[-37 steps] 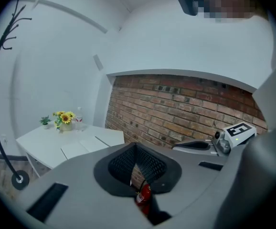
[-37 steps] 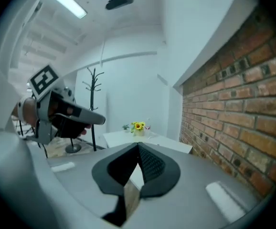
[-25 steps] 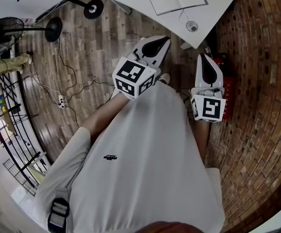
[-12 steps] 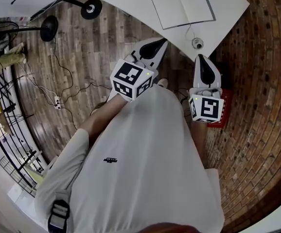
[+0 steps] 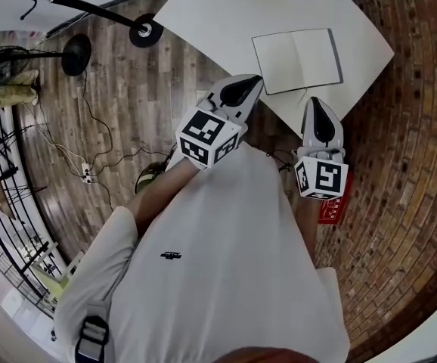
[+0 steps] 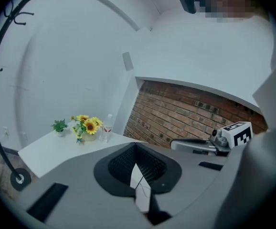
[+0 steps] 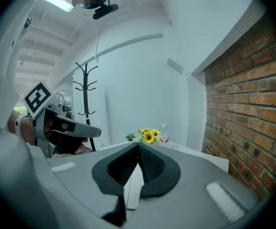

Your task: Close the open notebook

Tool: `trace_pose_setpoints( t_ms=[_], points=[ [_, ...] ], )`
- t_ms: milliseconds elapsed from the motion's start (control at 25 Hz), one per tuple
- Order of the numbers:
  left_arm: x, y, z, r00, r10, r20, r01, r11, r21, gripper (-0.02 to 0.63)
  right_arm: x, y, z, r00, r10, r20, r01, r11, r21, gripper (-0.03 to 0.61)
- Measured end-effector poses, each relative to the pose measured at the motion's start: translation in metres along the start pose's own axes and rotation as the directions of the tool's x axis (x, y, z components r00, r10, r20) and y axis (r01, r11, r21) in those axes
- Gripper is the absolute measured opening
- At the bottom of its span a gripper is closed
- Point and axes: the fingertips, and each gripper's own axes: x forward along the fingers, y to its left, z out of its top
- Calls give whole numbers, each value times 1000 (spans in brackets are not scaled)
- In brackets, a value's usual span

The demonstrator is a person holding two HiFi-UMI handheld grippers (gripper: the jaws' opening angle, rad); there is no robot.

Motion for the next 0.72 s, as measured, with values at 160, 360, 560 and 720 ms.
trace_pose_setpoints(
  t_ms=[160, 360, 560, 720],
  points=[
    [5, 32, 22, 1000, -10, 6, 10, 1000, -1, 9, 41, 3, 16, 1000, -5, 14, 5, 1000, 28, 12],
    [10, 65, 43, 1000, -17, 20, 17, 1000, 6, 9, 78, 8, 33, 1000, -8, 20, 8, 1000, 9, 12],
    [15, 85, 53, 999, 7, 34, -6, 1000, -18, 9, 92, 5, 40, 1000, -2, 11, 2, 1000, 3, 11],
    [28, 86, 55, 999, 16, 29, -15, 1000, -25, 9, 96, -8, 36, 1000, 2, -4, -2, 1000, 9, 11]
  ],
)
